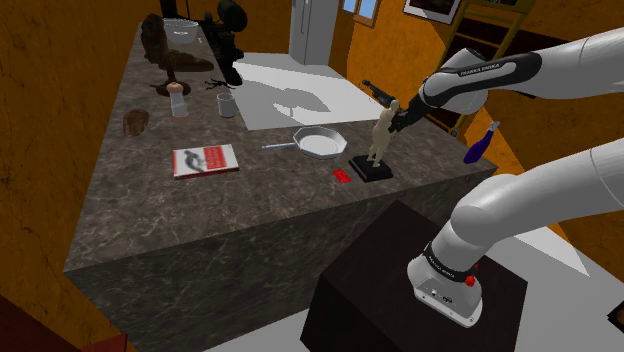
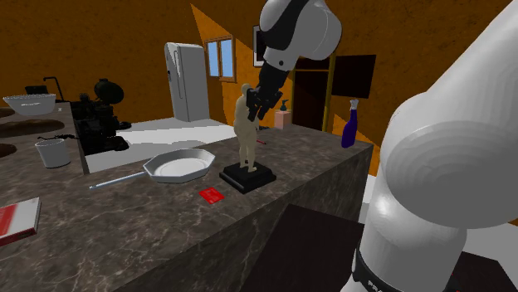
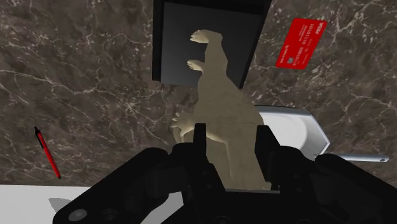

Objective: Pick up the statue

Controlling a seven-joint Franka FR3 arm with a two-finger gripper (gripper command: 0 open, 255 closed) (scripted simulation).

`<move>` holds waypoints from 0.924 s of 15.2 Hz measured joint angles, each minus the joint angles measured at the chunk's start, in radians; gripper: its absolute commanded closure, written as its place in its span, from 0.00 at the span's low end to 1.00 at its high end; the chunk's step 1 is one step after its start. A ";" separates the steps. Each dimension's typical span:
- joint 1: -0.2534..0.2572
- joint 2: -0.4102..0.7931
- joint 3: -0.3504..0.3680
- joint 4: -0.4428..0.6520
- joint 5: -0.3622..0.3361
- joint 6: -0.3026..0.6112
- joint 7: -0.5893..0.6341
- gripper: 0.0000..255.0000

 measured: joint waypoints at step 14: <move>-0.019 -0.048 0.038 0.046 -0.012 -0.097 0.029 1.00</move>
